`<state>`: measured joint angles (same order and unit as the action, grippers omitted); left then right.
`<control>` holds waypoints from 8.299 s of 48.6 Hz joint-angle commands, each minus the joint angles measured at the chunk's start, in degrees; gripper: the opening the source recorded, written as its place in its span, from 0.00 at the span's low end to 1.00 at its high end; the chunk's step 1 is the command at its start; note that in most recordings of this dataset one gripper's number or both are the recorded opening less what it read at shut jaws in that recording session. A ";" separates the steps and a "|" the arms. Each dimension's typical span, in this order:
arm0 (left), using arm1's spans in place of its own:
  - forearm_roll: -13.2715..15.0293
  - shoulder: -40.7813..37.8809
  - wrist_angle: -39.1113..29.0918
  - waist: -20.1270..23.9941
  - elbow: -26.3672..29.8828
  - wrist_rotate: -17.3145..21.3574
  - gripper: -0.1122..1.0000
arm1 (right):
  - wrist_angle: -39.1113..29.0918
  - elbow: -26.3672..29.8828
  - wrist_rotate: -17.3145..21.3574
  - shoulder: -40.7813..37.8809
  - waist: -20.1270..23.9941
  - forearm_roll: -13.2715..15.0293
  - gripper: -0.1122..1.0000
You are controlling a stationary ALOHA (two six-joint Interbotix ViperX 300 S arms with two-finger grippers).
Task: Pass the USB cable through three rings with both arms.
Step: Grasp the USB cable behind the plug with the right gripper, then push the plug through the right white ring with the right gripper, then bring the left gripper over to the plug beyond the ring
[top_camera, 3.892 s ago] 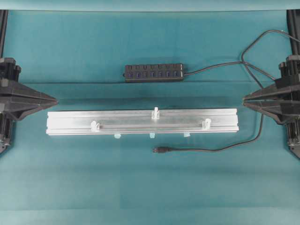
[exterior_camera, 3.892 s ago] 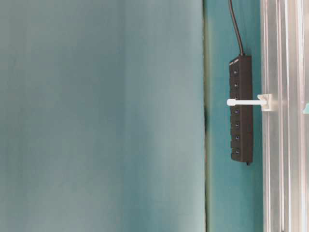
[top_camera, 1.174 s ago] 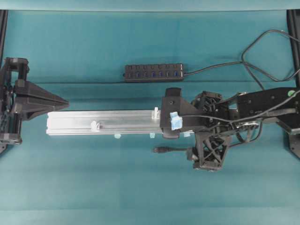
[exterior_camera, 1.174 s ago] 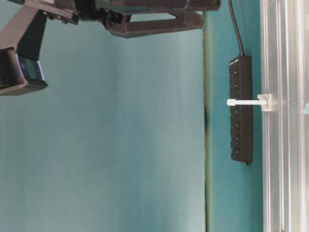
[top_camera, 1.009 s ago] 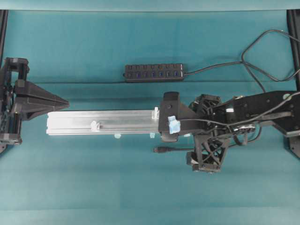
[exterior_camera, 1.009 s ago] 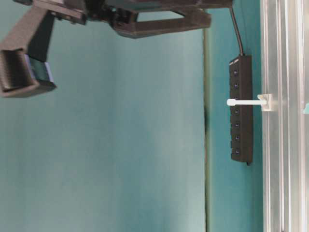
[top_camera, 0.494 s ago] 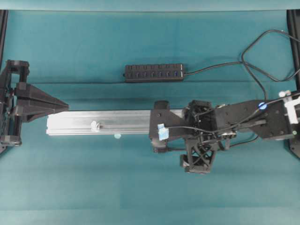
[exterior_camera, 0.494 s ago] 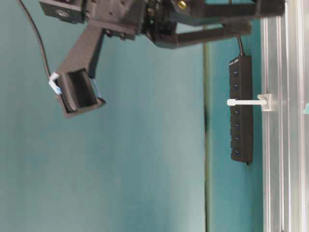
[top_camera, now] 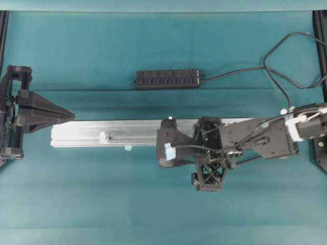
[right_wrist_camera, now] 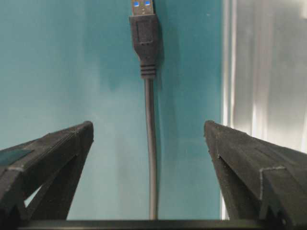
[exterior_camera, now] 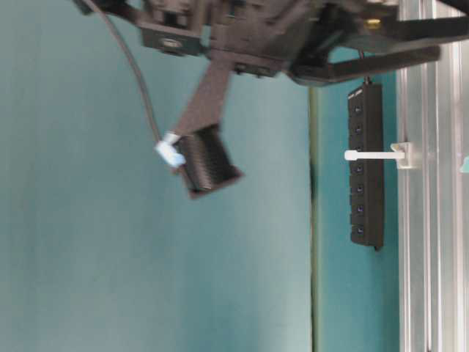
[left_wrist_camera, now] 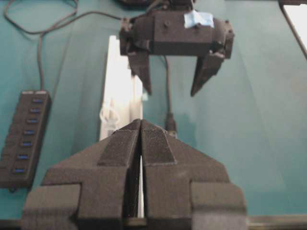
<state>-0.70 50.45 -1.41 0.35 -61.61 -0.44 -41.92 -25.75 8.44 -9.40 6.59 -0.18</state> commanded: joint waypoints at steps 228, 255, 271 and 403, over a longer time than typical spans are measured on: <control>-0.18 -0.18 0.70 0.18 3.16 -0.26 0.12 | -29.36 1.93 -4.75 19.25 -2.29 7.91 0.05; -0.09 -0.35 0.79 0.26 3.34 -0.44 0.12 | -23.38 -13.18 -2.99 26.54 -4.22 7.91 0.05; -0.09 -0.53 0.79 0.35 3.60 -0.35 0.12 | -15.21 -20.30 0.18 26.54 -4.39 7.91 0.05; -0.09 -37.35 15.03 3.60 18.72 -4.57 0.12 | 16.00 -26.10 5.10 22.85 -6.77 7.29 0.05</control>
<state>-0.79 13.45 13.01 4.04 -44.30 -4.75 -26.72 -52.21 12.92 12.83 -0.09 6.94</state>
